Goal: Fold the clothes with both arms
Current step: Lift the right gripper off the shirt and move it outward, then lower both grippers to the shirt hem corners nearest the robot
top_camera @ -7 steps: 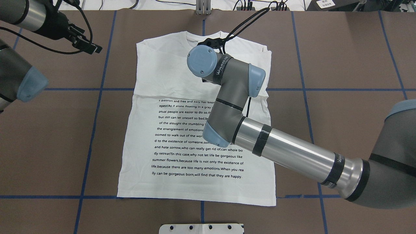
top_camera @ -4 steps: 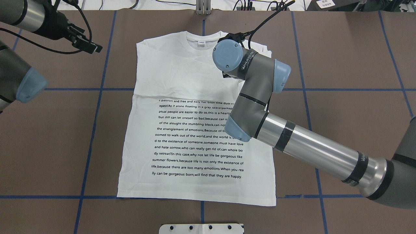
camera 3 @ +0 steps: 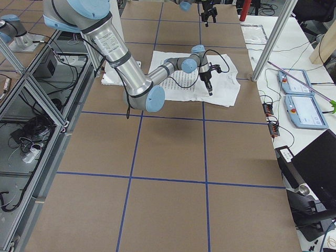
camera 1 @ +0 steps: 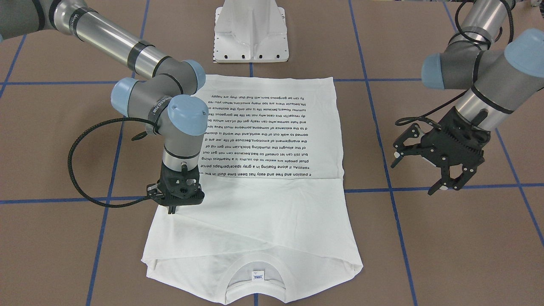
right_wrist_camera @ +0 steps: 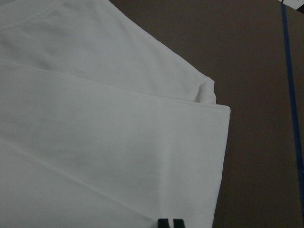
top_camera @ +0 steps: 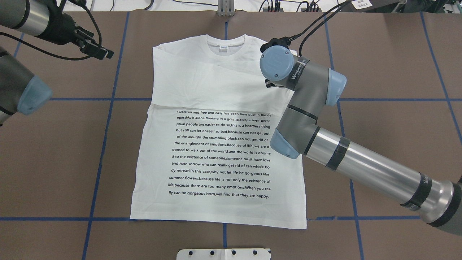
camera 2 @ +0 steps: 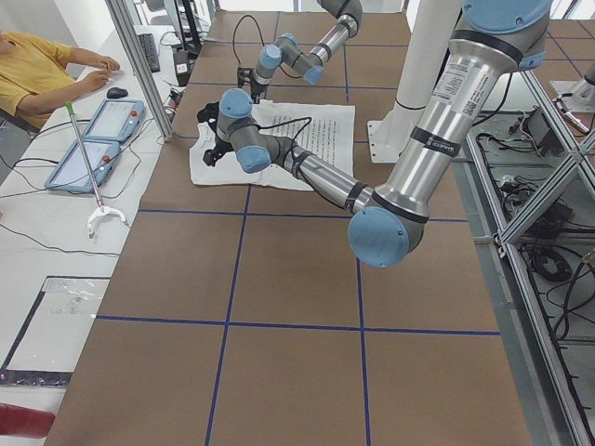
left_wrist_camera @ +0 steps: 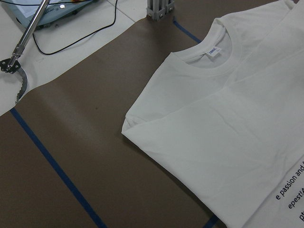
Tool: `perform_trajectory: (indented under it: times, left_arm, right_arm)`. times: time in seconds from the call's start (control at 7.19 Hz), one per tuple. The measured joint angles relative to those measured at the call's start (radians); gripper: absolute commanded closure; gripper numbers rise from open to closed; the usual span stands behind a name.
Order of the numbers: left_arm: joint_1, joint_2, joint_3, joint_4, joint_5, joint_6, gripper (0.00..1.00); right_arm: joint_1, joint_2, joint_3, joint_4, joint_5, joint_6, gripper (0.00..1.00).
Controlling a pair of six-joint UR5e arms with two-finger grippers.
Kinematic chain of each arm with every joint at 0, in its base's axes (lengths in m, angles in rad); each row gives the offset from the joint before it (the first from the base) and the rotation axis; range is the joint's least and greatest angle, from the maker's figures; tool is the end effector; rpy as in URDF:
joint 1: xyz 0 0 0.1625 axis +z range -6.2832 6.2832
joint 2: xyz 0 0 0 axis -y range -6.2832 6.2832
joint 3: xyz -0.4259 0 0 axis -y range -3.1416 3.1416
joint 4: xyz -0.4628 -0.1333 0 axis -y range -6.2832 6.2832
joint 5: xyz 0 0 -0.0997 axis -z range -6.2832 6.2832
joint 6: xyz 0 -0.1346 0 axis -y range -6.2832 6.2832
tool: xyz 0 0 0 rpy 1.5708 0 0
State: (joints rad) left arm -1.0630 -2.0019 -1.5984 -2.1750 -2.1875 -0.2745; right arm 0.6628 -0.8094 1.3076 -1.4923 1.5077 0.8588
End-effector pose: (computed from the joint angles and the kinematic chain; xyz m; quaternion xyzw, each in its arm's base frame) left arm 0.3101 -0.6713 0.3108 0.3467 0.4260 0.2484 0.7979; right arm -0.5885 -0.6392 0.3079 0.2037 -0.2005 -0.0146 0.9582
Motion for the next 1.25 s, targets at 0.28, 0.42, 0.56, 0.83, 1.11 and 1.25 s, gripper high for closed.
perform_trajectory:
  times: [0.28, 0.42, 0.56, 0.83, 1.11, 1.25]
  left_arm:
    - [0.000, 0.000, -0.003, 0.002, 0.000, -0.002, 0.00]
    - [0.003, 0.001, -0.010, 0.004, 0.001, -0.027, 0.00]
    - [0.016, 0.018, -0.040, 0.005, 0.005, -0.103, 0.00]
    - [0.088, 0.113, -0.183, 0.006, 0.060, -0.289, 0.00]
    - [0.239, 0.230, -0.334, 0.006, 0.175, -0.501, 0.00]
    - [0.338, 0.296, -0.395, 0.006, 0.260, -0.615, 0.00]
  right_arm:
    - [0.006, -0.005, 0.010, 0.042, 0.010, 0.006, 0.00]
    - [0.013, -0.018, 0.043, 0.071, 0.037, 0.011, 0.00]
    - [0.016, -0.063, 0.122, 0.100, 0.075, 0.024, 0.00]
    - [-0.020, -0.219, 0.357, 0.122, 0.122, 0.131, 0.00]
    - [-0.114, -0.422, 0.628, 0.126, 0.105, 0.330, 0.00]
    - [-0.182, -0.528, 0.742, 0.127, 0.072, 0.422, 0.00]
